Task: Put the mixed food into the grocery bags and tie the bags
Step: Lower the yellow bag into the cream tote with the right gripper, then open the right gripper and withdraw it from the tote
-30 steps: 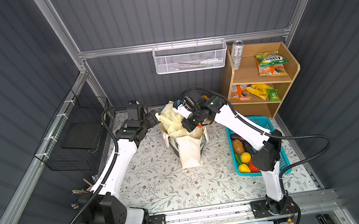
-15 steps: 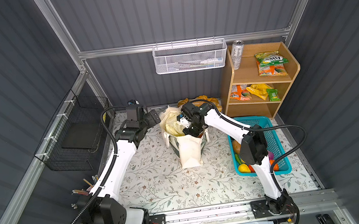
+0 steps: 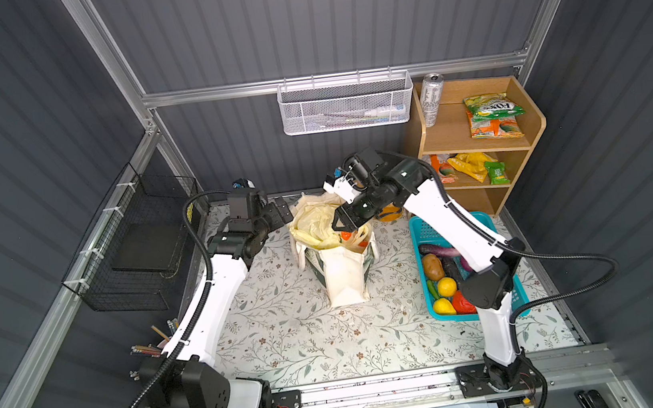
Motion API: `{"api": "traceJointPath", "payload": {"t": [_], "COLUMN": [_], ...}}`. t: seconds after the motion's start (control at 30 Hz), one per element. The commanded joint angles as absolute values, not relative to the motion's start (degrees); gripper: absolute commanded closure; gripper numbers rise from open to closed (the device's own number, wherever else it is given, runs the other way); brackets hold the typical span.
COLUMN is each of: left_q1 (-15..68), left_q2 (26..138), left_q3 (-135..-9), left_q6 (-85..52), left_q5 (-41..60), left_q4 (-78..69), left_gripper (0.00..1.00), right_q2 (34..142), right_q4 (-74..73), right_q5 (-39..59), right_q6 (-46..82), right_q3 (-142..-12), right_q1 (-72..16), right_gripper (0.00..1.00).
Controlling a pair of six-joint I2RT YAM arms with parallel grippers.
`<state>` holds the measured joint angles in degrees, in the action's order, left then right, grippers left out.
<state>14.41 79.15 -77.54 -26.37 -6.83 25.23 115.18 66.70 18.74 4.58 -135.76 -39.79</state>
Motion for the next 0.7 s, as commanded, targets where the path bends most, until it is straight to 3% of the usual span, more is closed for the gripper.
{"api": "traceJointPath", "payload": {"t": [0.0, 0.27, 0.43, 0.67], "left_q1": [13.9, 14.0, 14.0, 14.0], "left_q2": [79.5, 79.8, 79.7, 79.6], "left_q3": [-79.1, -79.1, -79.1, -80.1], "left_q6": [-26.1, -26.2, -26.4, -25.1], "left_q5": [-5.6, -4.3, -3.4, -3.0], "left_q4": [24.0, 24.2, 24.2, 25.0], "left_gripper": [0.0, 0.0, 0.0, 0.0], "right_q2": [117.0, 126.5, 132.6, 129.6], "right_q4": [63.7, 52.0, 52.6, 50.6], "right_q5": [16.7, 15.3, 13.0, 13.7], "right_q6": [6.9, 11.6, 12.5, 14.0], "right_q3": [-136.3, -139.7, -141.3, -131.8], "right_q1": [-39.8, -39.8, -39.7, -39.7], "right_gripper": [0.57, 0.59, 0.59, 0.6]}}
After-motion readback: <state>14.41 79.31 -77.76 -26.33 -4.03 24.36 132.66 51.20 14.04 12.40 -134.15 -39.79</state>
